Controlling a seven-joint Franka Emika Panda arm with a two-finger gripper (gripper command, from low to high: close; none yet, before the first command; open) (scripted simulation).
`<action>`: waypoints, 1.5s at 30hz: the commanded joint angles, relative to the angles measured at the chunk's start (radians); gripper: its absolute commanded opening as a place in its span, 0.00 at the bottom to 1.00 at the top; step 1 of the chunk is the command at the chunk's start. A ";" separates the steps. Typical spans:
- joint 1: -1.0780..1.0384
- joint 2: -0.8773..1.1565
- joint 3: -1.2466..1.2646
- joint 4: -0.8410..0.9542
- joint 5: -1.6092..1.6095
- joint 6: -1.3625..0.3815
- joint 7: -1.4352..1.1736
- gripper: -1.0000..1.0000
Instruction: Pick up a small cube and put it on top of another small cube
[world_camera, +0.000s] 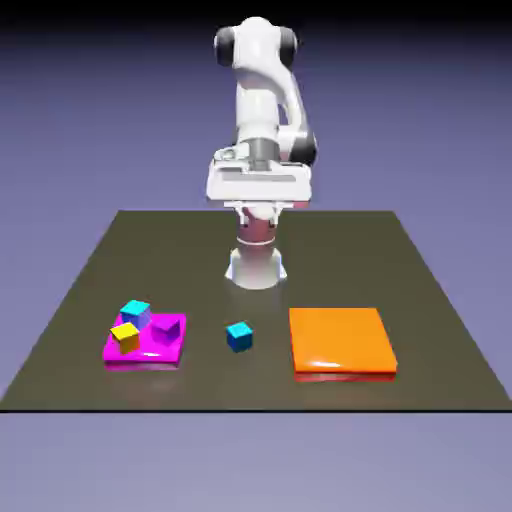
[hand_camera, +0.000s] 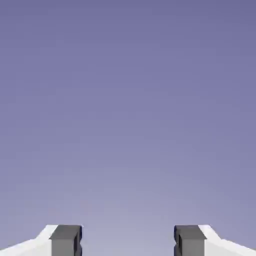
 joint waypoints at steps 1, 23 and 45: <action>-0.025 0.035 0.017 -0.009 0.006 -0.008 -0.044 0.50; -0.205 0.779 0.012 -0.062 -0.240 0.122 -0.367 0.50; -0.458 0.449 0.086 0.011 0.032 -0.280 -0.209 0.00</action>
